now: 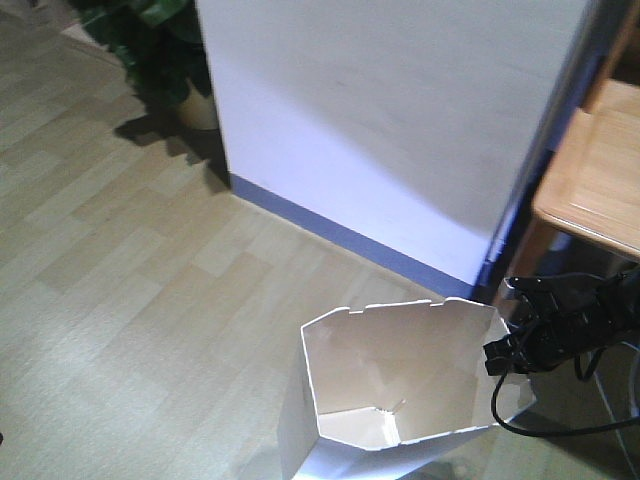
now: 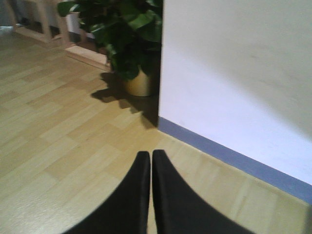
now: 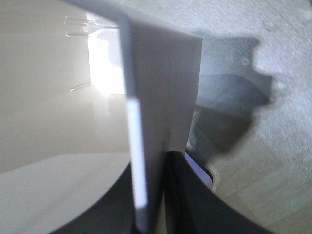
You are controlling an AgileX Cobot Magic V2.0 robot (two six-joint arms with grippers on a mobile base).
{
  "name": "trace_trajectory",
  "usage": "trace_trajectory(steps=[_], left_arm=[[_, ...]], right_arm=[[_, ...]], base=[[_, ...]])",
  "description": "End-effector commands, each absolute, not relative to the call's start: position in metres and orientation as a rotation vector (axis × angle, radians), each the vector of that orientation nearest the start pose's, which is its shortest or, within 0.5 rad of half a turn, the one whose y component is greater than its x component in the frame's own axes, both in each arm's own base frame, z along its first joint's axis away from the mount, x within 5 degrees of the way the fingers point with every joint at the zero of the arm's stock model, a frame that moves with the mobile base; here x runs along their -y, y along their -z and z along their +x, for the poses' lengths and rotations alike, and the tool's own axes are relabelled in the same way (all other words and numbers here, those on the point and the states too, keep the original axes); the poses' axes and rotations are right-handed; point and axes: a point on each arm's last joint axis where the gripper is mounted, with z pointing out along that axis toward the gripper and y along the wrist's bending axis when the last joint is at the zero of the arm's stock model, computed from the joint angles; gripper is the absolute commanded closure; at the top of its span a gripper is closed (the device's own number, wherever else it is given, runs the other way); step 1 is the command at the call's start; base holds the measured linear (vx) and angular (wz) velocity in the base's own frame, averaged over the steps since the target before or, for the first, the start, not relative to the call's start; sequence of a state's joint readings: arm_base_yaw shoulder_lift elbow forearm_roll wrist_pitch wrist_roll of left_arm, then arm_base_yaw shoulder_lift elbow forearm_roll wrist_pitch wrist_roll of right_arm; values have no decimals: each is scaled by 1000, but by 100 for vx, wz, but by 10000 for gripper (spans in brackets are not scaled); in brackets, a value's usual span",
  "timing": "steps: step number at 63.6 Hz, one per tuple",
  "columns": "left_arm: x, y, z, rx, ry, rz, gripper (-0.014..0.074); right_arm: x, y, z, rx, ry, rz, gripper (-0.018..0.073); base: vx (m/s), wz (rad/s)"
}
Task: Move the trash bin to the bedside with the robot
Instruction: 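Hold the bin in the right gripper while driving away from the desk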
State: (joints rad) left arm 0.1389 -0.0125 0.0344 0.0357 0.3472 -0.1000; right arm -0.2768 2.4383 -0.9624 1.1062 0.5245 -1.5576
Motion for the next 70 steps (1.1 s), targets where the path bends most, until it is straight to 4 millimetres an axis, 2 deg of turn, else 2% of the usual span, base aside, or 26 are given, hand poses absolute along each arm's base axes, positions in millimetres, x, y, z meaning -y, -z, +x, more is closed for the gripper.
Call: trace_trajectory(steps=[1, 70], left_arm=[[-8, -176, 53, -1766, -54, -191, 603], [-8, -176, 53, -1766, -54, -191, 603]], right_arm=[[31, 15, 311, -2802, -936, -306, 564], [31, 15, 311, -2803, -930, -304, 564]], base=[[7, 50], [11, 60]])
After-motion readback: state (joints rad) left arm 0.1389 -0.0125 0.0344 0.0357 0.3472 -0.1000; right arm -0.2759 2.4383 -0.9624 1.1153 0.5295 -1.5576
